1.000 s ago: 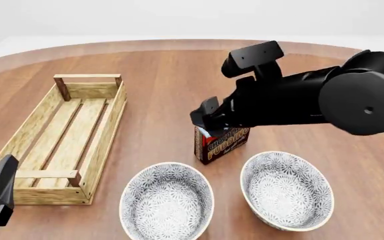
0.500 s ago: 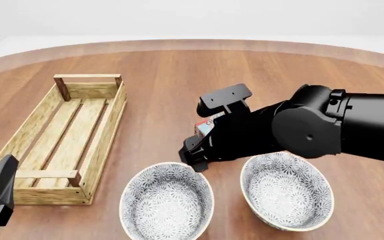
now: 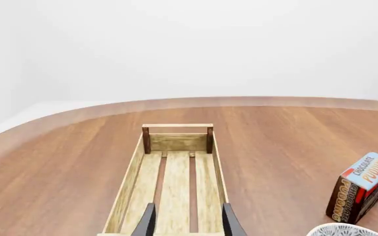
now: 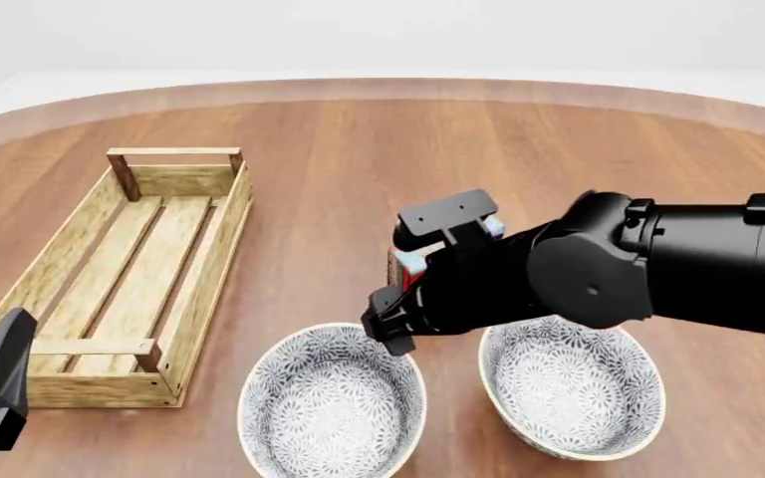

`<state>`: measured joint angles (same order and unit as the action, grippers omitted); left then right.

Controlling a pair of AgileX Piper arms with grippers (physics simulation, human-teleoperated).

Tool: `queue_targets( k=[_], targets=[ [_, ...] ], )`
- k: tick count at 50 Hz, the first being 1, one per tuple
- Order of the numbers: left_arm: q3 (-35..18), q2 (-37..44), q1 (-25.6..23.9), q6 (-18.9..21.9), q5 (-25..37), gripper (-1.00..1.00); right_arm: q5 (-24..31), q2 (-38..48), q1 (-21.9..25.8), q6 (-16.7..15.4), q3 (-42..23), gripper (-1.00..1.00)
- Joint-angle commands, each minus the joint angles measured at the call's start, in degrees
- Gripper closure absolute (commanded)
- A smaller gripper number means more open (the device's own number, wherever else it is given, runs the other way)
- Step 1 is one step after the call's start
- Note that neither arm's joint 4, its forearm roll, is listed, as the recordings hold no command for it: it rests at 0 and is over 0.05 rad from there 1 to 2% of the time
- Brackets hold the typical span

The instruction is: Stack the left bowl on the right bowl and place them in the tray.

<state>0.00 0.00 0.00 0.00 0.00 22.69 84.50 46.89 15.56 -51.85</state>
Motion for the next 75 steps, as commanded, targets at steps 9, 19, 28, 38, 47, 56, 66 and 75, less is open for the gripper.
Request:
queue_targets(
  k=[9,19,28,38,47,56,66,75],
  targets=[
    [0.00,0.00,0.00,0.00,0.00,-1.00,-3.19,4.71,-0.61,0.55,0.11,-1.00],
    [0.00,0.00,0.00,0.00,0.00,-1.00,-5.15,7.58,0.64,1.96,0.89,-1.00],
    [0.00,0.00,0.00,0.00,0.00,-1.00,-6.23,9.45,1.29,2.61,1.00,-1.00],
    [0.00,0.00,0.00,0.00,0.00,-1.00,-6.66,10.05,1.66,3.25,1.36,-1.00],
    [0.00,0.00,0.00,0.00,0.00,-1.00,-7.12,10.84,1.53,3.64,1.60,-1.00],
    [0.00,0.00,0.00,0.00,0.00,-1.00,-7.68,12.13,2.07,4.11,1.30,-1.00],
    [0.00,0.00,0.00,0.00,0.00,-1.00,-8.94,13.01,2.67,5.28,2.39,-1.00],
    [0.00,0.00,0.00,0.00,0.00,-1.00,-10.32,13.43,3.45,5.96,3.51,1.00]
  ],
)
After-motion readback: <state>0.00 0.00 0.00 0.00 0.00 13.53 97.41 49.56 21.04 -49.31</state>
